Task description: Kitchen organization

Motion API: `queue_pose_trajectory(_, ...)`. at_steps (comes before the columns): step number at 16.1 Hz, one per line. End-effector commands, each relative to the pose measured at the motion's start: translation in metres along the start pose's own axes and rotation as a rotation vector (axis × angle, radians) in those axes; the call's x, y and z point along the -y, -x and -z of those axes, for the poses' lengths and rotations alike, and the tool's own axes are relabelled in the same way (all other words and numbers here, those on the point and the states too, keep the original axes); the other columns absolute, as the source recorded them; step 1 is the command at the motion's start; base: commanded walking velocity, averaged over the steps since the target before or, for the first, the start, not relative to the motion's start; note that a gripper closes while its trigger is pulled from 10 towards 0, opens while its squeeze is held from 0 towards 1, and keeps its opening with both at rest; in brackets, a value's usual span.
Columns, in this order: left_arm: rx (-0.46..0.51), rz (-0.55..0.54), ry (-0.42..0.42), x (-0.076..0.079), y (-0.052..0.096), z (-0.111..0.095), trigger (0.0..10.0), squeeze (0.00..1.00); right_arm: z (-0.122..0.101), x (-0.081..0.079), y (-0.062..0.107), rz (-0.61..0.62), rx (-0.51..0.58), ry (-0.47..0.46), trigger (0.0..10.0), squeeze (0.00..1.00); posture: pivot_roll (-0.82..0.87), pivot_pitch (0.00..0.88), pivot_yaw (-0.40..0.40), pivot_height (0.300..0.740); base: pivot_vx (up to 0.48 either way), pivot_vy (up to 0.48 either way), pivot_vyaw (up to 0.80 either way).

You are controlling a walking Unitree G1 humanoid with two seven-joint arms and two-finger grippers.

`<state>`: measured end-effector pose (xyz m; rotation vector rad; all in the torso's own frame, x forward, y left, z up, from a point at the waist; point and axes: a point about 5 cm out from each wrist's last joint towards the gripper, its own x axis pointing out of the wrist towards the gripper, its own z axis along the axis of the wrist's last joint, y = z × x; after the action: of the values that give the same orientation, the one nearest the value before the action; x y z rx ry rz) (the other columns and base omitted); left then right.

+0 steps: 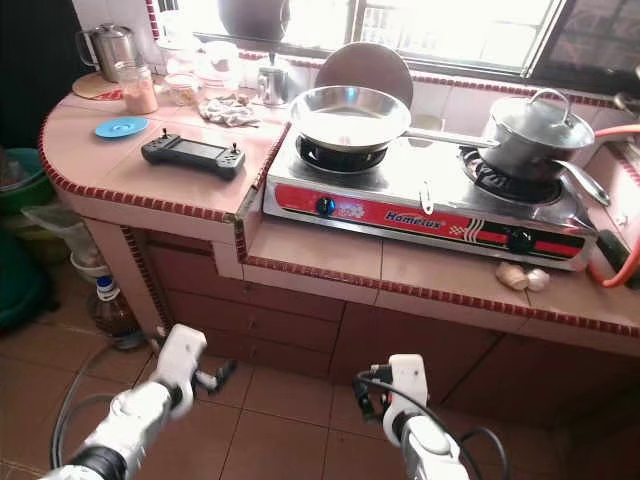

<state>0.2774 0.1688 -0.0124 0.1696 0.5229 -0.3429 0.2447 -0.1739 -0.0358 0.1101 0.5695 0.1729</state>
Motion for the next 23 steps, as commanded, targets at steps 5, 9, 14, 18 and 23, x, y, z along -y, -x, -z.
queue_pose_trajectory(5,0.162,-0.065,-0.022,-0.007,0.023,0.003,10.0,0.0,-0.014,0.024,0.033,0.003,0.118,0.086,10.0,0.0,0.19,0.0,-0.072,0.74,0.0,0.0,0.0)
queue_pose_trajectory(9,0.231,-0.247,-0.013,-0.035,0.05,0.003,10.0,0.0,-0.04,0.018,0.055,0.035,0.267,0.198,10.0,0.0,0.2,0.0,-0.075,0.74,0.0,0.0,0.0)
queue_pose_trajectory(14,0.3,-0.314,0.085,-0.048,0.067,-0.025,10.0,0.0,-0.078,0.001,0.076,0.147,0.422,0.102,10.0,0.0,0.19,0.0,-0.088,0.74,0.0,0.0,0.0)
queue_pose_trajectory(18,0.384,-0.293,0.112,-0.038,0.08,-0.053,10.0,0.0,-0.089,0.0,0.087,0.156,0.467,0.073,10.0,0.0,0.18,0.0,-0.08,0.74,0.0,0.0,0.0)
queue_pose_trajectory(23,0.348,-0.226,0.075,-0.041,0.066,-0.07,10.0,0.0,-0.095,-0.002,0.088,0.231,0.509,0.011,10.0,0.0,0.12,0.0,0.032,0.74,0.0,0.0,0.0)
